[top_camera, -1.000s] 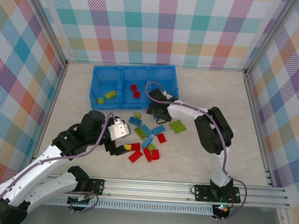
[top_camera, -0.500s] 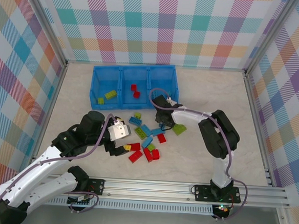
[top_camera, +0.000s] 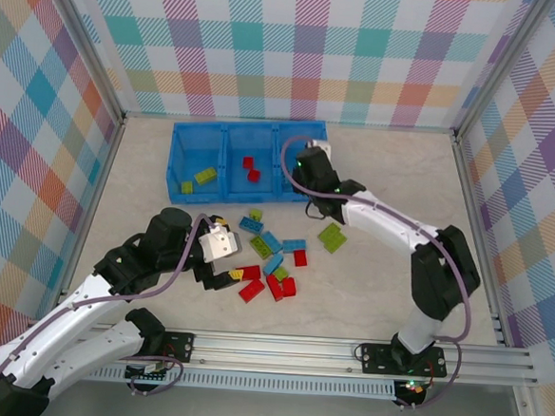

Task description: Sort the legos into containers by color

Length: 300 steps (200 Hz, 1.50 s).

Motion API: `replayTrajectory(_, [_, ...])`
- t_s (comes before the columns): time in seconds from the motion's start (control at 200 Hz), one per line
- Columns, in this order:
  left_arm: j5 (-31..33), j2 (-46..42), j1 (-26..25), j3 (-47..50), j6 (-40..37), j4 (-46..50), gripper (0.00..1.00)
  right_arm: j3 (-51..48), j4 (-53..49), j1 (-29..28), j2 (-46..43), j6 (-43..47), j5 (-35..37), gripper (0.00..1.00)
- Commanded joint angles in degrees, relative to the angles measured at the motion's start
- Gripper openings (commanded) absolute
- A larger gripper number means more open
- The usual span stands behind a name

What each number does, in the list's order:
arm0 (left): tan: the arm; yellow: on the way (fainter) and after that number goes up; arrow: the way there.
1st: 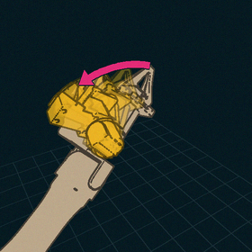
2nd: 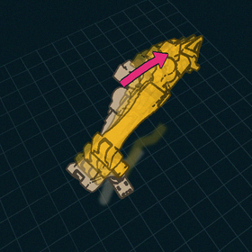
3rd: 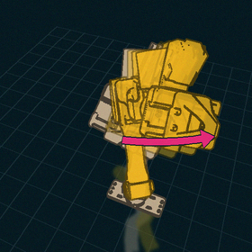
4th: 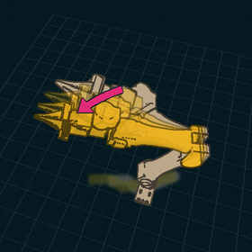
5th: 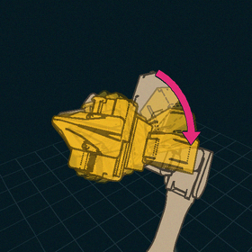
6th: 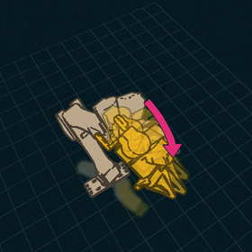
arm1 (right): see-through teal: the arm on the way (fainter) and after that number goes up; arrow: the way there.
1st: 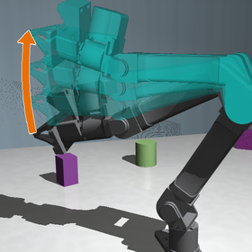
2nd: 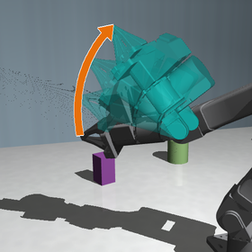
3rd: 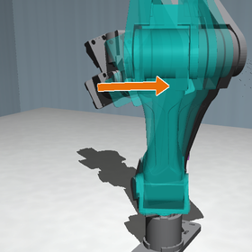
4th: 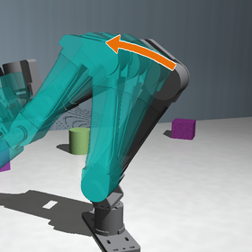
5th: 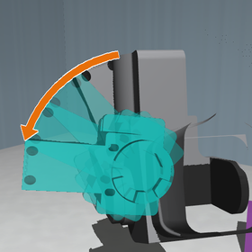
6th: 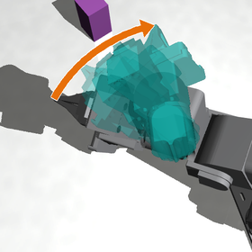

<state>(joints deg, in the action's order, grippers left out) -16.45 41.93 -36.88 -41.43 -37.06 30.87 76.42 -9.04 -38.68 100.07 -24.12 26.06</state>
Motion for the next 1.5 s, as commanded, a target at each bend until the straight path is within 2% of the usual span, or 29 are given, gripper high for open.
replayTrajectory(0.0, [1.44,-0.19,-0.47,0.81,0.47,-2.37,1.00,5.84,2.79,1.83,7.95,12.67,2.50,0.27])
replayTrajectory(0.16, [4.45,-0.03,-0.47,1.65,1.30,-4.18,1.00,14.79,0.95,3.35,16.35,15.00,0.93,0.32])
replayTrajectory(0.28, [5.98,0.67,-0.47,1.92,2.47,-5.43,1.00,17.89,0.02,4.33,18.63,15.18,-0.80,0.49])
replayTrajectory(0.36, [6.28,1.34,-0.47,1.88,3.03,-5.79,1.00,18.07,0.00,4.48,18.19,15.76,-0.95,0.53])
replayTrajectory(0.55, [9.79,2.90,-0.38,1.33,7.84,-7.63,1.00,13.73,-0.92,4.57,10.93,14.50,-2.84,0.53])
replayTrajectory(0.685, [17.80,7.25,0.06,-3.93,21.47,-7.87,1.00,4.14,-1.16,4.57,-1.67,13.61,-9.73,0.59])
replayTrajectory(0.775, [24.67,13.49,0.06,-12.92,36.03,0.27,1.00,-4.19,-2.55,4.53,-12.83,15.86,-19.50,0.67])
replayTrajectory(0.845, [27.53,18.78,0.06,-18.40,47.25,7.05,1.00,-10.31,-5.25,4.49,-22.08,16.48,-26.49,0.75])
replayTrajectory(0.925, [27.80,23.37,0.06,-20.79,57.77,10.10,1.00,-15.10,-11.44,4.43,-31.60,15.58,-32.06,0.80])
replayTrajectory(1.03, [23.18,27.79,0.06,-19.27,65.39,5.84,0.98,-17.51,-22.28,4.49,-40.13,14.57,-38.86,0.83])
replayTrajectory(1.11, [22.25,32.43,0.10,-19.87,66.71,3.61,0.96,-16.99,-30.09,4.49,-42.74,13.86,-46.00,0.86])
replayTrajectory(1.205, [24.75,39.57,-0.12,-23.00,64.55,3.84,0.94,-16.09,-37.00,4.31,-42.41,13.21,-52.21,0.87])
replayTrajectory(1.31, [27.52,47.45,-0.34,-25.91,60.20,2.21,0.89,-16.32,-40.35,4.13,-41.45,12.04,-50.85,0.88])
replayTrajectory(1.495, [33.76,57.46,-0.47,-29.64,50.99,-2.70,0.79,-17.89,-37.37,4.09,-41.71,10.08,-48.27,0.88])
